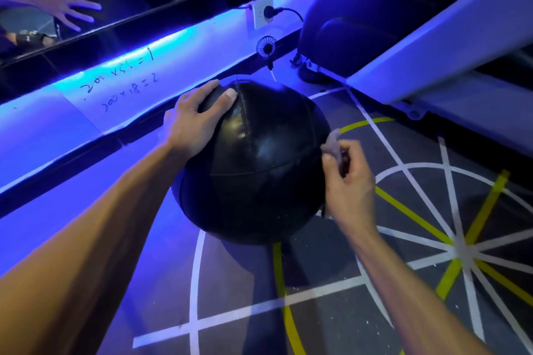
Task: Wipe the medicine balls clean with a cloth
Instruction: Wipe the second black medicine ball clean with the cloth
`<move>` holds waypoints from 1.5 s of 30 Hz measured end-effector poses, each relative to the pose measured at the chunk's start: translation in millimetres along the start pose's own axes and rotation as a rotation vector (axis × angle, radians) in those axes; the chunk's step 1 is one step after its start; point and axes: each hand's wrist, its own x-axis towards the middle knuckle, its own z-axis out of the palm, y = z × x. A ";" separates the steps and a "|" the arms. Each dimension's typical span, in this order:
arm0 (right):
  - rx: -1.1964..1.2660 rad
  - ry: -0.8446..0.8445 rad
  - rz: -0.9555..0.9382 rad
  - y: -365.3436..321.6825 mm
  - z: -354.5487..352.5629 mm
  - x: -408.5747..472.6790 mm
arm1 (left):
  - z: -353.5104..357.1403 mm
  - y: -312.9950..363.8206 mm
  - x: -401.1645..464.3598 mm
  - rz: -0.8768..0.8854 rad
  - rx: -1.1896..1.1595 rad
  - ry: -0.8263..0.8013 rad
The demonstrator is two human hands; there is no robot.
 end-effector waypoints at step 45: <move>0.649 0.025 1.017 6.2 64.1 -105.4 | -68.3 -35.8 -106.1 0.269 0.432 0.128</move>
